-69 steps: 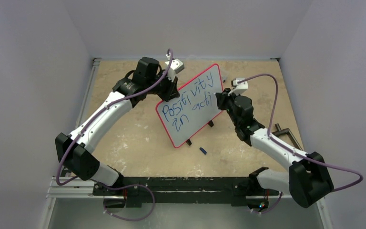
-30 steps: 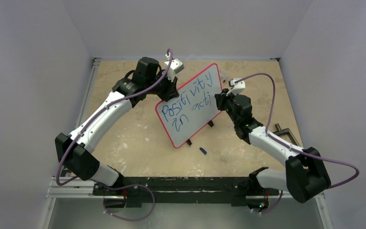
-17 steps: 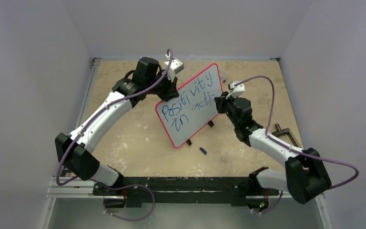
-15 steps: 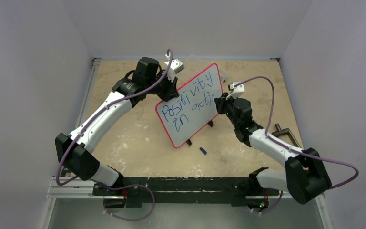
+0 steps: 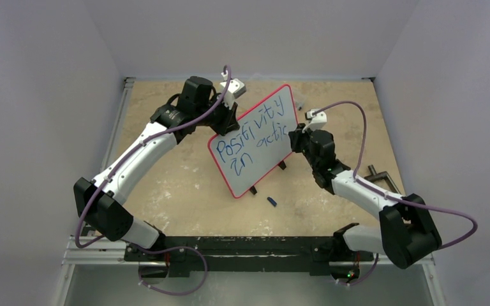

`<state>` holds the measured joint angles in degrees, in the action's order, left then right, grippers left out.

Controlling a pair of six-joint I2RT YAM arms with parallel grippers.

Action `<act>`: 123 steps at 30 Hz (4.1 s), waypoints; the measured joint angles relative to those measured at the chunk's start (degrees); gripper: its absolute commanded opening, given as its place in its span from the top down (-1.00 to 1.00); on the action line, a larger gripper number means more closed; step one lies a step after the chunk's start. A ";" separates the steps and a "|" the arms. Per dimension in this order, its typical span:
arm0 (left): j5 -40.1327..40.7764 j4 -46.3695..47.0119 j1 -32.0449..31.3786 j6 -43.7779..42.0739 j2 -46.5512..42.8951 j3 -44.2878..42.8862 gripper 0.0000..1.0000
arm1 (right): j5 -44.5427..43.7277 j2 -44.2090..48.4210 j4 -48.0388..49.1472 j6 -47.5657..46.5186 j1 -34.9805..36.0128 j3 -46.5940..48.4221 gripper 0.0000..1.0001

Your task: Write a sentence on the whiteboard

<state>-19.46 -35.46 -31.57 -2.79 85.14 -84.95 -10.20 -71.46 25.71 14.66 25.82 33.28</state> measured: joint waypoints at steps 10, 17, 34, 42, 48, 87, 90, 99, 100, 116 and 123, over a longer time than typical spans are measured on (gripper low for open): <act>0.22 -0.11 0.00 0.00 0.02 0.02 1.00 | -2.32 -1.70 -3.34 -1.57 -0.02 3.96 1.00; 0.39 -0.22 0.00 0.02 -0.02 0.11 1.00 | -2.03 -2.05 -3.52 -1.90 -0.02 4.55 1.00; 0.44 -0.28 0.00 0.02 -0.02 0.11 1.00 | 2.25 -0.76 -1.29 -2.45 -0.44 4.55 1.00; 0.42 -0.28 0.00 0.02 -0.02 0.11 1.00 | 2.86 -0.44 -0.81 -2.75 -0.44 4.55 1.00; 0.07 -0.04 -0.13 0.02 -0.02 0.11 1.00 | 3.61 2.12 -1.38 -2.60 -0.26 4.52 1.00; -0.02 0.09 -0.50 -0.02 -0.22 0.11 1.00 | -3.87 1.38 -0.74 -0.63 0.00 3.69 1.00; 0.00 0.09 -0.50 -0.02 -0.22 0.11 1.00 | -3.85 0.55 -0.70 -0.63 0.00 3.82 1.00; 0.39 -0.07 -0.50 -0.02 -0.22 0.11 1.00 | -3.89 -1.36 -0.24 -0.63 -0.48 4.00 1.00; 0.46 -0.07 -0.50 -0.02 -0.22 0.11 1.00 | -3.91 -1.44 -0.17 -0.61 -0.50 4.00 1.00; 0.63 -0.15 -0.50 -0.02 -0.22 0.13 1.00 | -4.33 -2.14 1.09 0.13 -0.81 1.44 1.00; 0.66 -0.15 -0.50 -0.02 -0.22 0.13 1.00 | -4.33 -2.38 1.09 0.76 -0.83 0.63 1.00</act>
<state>-18.81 -35.62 -32.08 -2.81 84.93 -84.82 -14.52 -73.84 26.81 15.42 24.99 33.91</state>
